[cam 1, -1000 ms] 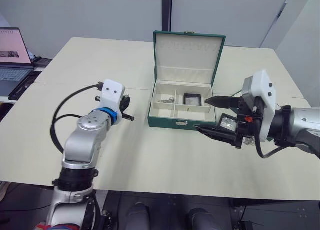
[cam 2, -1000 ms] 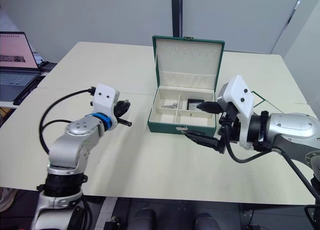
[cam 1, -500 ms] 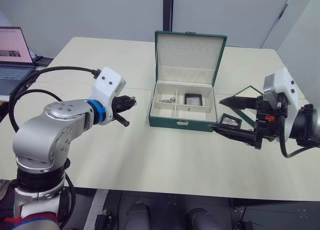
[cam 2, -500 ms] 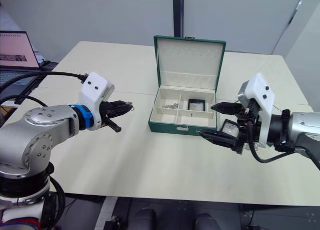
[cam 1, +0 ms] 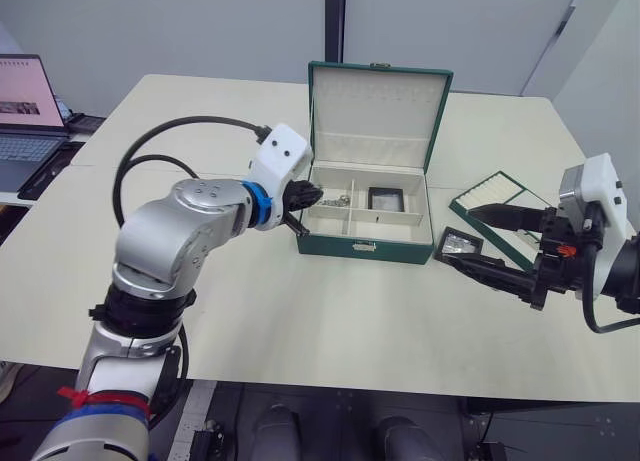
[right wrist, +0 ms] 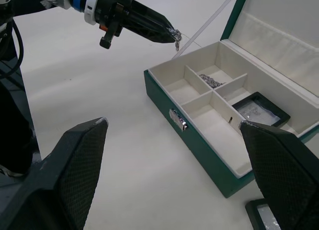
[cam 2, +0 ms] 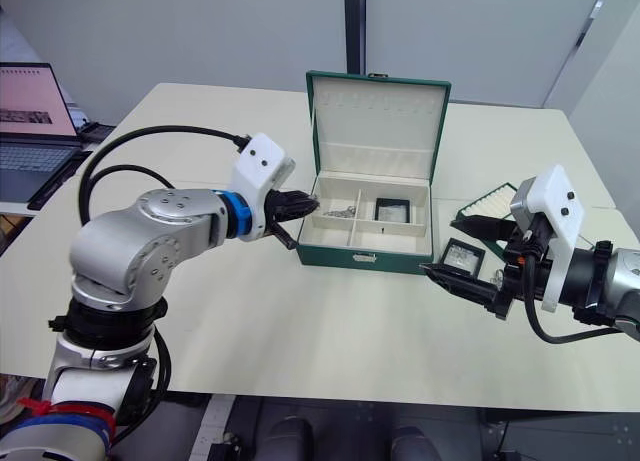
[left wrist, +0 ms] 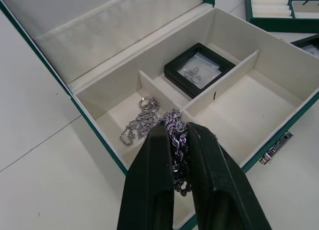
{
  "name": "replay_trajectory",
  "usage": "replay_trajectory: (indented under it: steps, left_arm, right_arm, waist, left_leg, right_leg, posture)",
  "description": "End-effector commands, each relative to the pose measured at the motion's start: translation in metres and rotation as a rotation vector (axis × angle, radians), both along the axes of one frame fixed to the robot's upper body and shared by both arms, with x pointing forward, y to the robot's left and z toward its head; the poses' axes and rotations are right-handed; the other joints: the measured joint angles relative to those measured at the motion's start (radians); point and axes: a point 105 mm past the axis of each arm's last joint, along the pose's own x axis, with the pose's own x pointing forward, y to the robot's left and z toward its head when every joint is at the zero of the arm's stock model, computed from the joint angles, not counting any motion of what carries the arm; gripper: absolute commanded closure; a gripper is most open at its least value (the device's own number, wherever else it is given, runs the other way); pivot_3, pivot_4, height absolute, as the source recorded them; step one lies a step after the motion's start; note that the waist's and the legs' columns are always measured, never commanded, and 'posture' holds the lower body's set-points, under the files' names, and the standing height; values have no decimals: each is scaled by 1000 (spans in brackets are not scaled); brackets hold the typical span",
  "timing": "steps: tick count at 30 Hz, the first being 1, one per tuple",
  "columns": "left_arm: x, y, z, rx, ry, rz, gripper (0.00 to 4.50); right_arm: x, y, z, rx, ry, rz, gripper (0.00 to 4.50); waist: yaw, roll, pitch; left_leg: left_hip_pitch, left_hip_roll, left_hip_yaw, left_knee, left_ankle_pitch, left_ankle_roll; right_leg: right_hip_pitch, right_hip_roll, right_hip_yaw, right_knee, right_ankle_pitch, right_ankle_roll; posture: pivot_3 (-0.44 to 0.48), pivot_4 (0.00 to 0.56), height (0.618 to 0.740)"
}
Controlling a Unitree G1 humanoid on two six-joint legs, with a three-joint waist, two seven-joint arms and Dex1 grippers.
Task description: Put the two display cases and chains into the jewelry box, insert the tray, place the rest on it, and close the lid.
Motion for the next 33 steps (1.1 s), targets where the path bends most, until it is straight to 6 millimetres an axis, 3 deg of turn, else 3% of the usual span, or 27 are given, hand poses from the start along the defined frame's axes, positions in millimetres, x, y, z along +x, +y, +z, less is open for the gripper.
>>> replay_trajectory:
  steps: [1,12,19,25,33]
  left_arm:
    - [8,-9,6,17,-63,-21,4361]
    - [17,-20,-25,20,-4,-35,4361]
    - [18,-20,-29,20,13,-44,4361]
    - [19,-18,-23,4,-8,-30,2468]
    - [18,-19,-23,3,-2,-39,2468]
  right_arm:
    - [-3,-1,10,2,-71,-3,0]
    - [-5,-4,7,-13,-68,-13,0]
    - [-5,-5,7,-18,-69,-14,0]
    - [-4,-5,7,-22,-70,-13,0]
    - [-3,-4,6,-23,-71,-5,0]
  waist:
    - [0,0,0]
    - [0,0,0]
    - [1,0,0]
    - [0,0,0]
    - [0,0,0]
  left_leg:
    - [0,0,0,0,0,0]
    - [0,0,0,0,0,0]
    - [0,0,0,0,0,0]
    - [0,0,0,0,0,0]
    - [0,0,0,0,0,0]
  right_leg:
    - [0,0,0,0,0,0]
    - [0,0,0,0,0,0]
    - [0,0,0,0,0,0]
    - [0,0,0,0,0,0]
    - [0,0,0,0,0,0]
  posture:
    - [0,150,740]
    - [0,150,740]
    - [0,150,740]
    - [0,150,740]
    - [0,150,740]
